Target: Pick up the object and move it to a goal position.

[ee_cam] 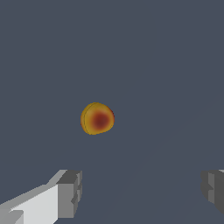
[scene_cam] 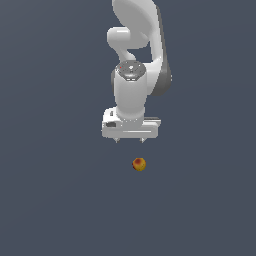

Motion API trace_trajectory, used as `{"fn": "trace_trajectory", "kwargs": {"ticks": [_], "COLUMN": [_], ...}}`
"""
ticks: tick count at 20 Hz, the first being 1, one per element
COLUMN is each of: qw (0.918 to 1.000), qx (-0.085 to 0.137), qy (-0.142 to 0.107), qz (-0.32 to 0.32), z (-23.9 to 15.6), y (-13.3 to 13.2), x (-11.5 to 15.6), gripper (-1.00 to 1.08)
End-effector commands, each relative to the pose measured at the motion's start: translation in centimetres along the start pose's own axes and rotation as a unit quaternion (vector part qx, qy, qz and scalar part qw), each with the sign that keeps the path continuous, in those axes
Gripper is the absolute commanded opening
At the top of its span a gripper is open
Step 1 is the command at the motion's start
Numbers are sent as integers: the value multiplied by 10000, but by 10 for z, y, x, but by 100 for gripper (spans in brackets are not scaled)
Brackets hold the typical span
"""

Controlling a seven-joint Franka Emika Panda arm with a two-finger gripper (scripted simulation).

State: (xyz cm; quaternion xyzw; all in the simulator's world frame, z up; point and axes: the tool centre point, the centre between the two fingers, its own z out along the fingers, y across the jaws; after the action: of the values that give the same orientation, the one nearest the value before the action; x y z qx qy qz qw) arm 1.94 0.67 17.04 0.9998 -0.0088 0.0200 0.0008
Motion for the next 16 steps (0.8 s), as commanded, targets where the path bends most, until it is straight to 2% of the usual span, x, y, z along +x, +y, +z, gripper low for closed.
{"fn": "trace_trajectory", "kwargs": {"ticks": [1,10,16], "qw": [10000,9996,9997], "qx": [0,54,57], "qy": [0,44,44], "qz": [0,-258,-242], "z": [0,-1,-1], "y": [0,-28,-28], "x": [0,5,5], "gripper": [100,100,100]}}
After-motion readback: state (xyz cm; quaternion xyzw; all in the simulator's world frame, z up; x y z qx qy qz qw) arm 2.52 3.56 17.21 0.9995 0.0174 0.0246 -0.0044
